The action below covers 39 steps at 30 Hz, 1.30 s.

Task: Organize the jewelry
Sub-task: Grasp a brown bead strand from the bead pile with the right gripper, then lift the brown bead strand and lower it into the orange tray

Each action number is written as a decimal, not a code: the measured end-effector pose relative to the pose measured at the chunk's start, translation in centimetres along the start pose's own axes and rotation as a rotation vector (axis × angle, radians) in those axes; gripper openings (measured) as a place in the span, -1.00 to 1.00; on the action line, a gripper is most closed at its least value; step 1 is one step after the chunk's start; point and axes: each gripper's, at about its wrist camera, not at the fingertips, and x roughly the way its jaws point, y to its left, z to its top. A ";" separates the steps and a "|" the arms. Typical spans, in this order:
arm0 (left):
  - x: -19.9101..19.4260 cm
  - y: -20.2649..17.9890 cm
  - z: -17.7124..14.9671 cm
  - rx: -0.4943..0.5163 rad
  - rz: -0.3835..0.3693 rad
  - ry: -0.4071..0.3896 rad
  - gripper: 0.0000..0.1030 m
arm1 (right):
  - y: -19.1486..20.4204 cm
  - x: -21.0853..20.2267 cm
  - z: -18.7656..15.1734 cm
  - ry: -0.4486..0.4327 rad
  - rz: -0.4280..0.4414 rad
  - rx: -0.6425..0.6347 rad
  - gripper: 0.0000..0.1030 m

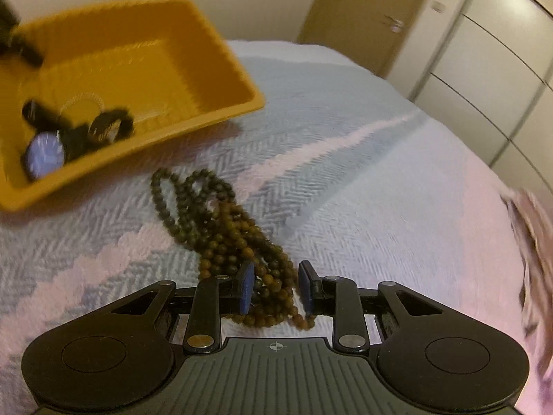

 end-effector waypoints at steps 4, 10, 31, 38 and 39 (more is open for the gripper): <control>0.0 0.0 0.0 -0.001 0.000 0.000 -0.96 | 0.9 1.3 -0.1 0.022 0.006 -0.088 -0.63; 0.0 0.0 0.0 0.000 0.001 0.000 -0.95 | 1.6 1.5 0.1 0.016 -0.002 -0.132 -0.86; -0.3 -0.2 0.1 0.005 0.001 -0.006 -0.95 | -2.2 -11.1 4.6 -0.229 -0.243 -0.117 -0.87; -0.3 -0.2 0.1 0.004 0.000 -0.009 -0.94 | -2.6 -14.2 6.5 -0.296 -0.281 -0.141 -0.87; -0.3 -0.2 0.1 0.004 0.000 -0.009 -0.94 | -2.7 -14.7 6.8 -0.308 -0.278 -0.140 -0.87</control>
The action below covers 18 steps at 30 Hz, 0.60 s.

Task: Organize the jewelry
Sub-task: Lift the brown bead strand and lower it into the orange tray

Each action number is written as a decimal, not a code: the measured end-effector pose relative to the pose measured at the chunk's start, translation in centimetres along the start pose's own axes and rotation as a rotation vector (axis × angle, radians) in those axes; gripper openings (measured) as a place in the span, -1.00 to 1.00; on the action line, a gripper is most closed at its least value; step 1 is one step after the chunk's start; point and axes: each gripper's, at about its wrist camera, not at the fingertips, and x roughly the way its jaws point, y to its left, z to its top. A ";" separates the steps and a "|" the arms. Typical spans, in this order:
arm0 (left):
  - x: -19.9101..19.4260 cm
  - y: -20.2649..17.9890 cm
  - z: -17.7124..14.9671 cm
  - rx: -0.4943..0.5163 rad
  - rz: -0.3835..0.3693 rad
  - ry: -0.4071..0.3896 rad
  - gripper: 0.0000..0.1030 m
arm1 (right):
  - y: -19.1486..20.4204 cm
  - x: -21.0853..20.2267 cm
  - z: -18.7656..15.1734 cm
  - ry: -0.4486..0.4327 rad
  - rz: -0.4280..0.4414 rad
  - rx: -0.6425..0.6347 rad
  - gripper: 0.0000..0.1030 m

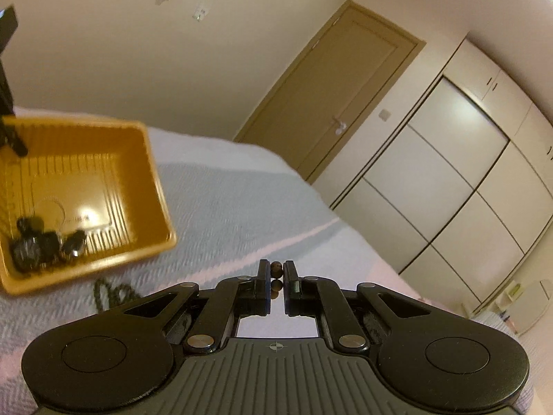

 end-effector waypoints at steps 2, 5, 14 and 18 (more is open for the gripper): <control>0.0 0.0 0.0 -0.001 -0.002 -0.001 -0.94 | -0.2 -0.5 0.8 -0.021 -0.003 -0.005 -0.87; -0.1 0.1 0.0 0.001 -0.003 -0.003 -0.94 | -0.3 -0.8 1.9 -0.046 -0.001 -0.020 -0.87; -0.2 0.1 -0.1 0.004 -0.006 -0.004 -0.94 | 0.0 -0.8 5.8 -0.130 0.064 -0.048 -0.87; -0.2 0.2 0.0 0.005 -0.008 -0.005 -0.94 | 0.5 -0.3 8.3 -0.181 0.124 -0.045 -0.87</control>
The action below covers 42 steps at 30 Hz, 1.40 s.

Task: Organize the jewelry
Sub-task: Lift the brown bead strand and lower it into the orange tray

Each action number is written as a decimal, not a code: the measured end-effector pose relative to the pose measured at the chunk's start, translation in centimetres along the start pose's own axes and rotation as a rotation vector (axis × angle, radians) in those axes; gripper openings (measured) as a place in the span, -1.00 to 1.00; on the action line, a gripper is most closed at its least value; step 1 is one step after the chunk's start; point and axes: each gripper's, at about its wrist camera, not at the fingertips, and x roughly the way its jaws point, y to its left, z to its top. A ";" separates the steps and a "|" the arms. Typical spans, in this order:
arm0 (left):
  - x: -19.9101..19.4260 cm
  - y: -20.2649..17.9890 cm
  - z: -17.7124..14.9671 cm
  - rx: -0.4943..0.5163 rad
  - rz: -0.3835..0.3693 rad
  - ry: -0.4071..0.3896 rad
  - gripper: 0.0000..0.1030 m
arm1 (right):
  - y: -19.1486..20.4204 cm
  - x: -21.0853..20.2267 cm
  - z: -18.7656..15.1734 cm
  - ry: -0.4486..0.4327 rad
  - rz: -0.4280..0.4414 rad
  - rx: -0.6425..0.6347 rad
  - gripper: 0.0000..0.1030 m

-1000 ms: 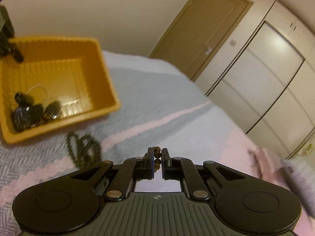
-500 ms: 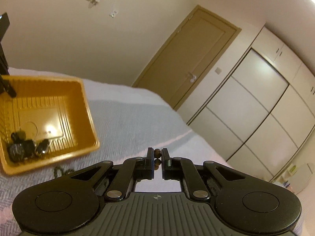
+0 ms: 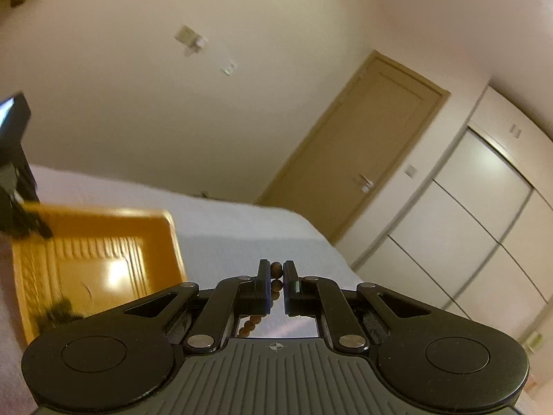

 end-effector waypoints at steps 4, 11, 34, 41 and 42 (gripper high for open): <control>0.1 0.0 -0.1 -0.002 -0.003 0.000 -0.94 | 0.9 1.7 1.9 -0.033 0.079 -0.001 -0.87; 0.2 0.1 -0.2 -0.007 -0.008 -0.002 -0.93 | 5.0 7.1 3.0 0.009 0.247 -0.024 -0.87; 0.3 0.2 -0.2 -0.016 -0.013 -0.001 -0.93 | 10.3 13.8 -2.7 0.246 0.432 -0.009 -0.87; 0.3 0.1 -0.2 -0.015 -0.012 0.000 -0.94 | 9.8 13.8 -3.1 0.250 0.420 -0.003 -0.87; 0.3 0.1 -0.2 -0.015 -0.012 0.000 -0.94 | 9.8 13.8 -3.1 0.249 0.416 0.001 -0.87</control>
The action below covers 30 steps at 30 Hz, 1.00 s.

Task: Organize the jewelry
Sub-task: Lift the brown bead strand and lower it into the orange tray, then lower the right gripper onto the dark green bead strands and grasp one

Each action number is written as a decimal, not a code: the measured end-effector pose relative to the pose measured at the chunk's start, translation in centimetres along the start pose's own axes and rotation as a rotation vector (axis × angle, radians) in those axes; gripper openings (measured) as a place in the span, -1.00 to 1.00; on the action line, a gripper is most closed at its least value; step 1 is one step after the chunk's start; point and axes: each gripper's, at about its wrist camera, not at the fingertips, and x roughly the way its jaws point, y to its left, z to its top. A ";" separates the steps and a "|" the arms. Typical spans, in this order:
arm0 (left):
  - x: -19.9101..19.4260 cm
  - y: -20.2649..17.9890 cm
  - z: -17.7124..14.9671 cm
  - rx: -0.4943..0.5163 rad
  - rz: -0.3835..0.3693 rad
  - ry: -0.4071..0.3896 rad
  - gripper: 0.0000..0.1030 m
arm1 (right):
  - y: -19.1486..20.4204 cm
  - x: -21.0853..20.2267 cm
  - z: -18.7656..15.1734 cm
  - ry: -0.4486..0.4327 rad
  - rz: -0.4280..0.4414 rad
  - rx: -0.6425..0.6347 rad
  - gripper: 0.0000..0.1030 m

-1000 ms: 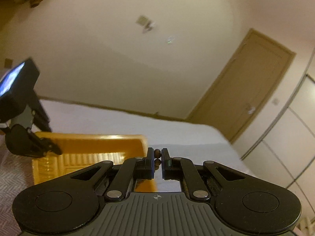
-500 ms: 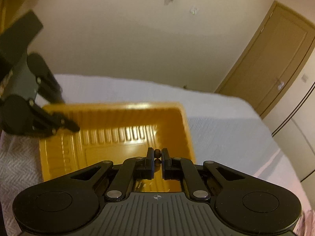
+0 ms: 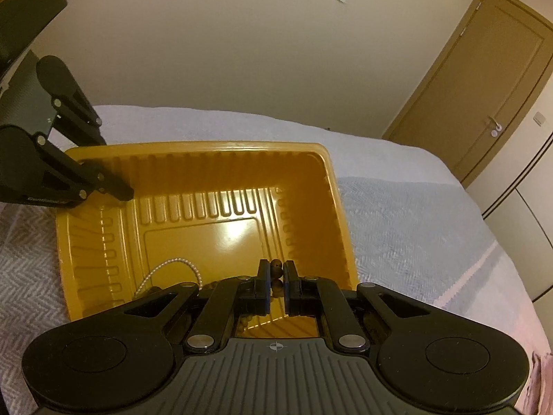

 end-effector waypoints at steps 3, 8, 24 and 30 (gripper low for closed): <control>0.0 0.0 0.0 0.000 0.001 0.000 -0.94 | -0.4 -0.1 -0.1 -0.018 -0.002 0.027 -0.86; 0.0 0.0 0.0 -0.002 0.002 0.000 -0.94 | -2.2 -1.1 -0.8 -0.051 -0.036 0.135 -0.68; 0.0 0.0 -0.1 -0.007 0.003 0.001 -0.94 | -6.5 -7.8 -13.6 0.007 -0.235 0.590 -0.17; -0.2 0.0 0.0 -0.011 0.006 -0.001 -0.94 | -5.8 -8.2 -18.8 0.115 -0.303 0.616 -0.17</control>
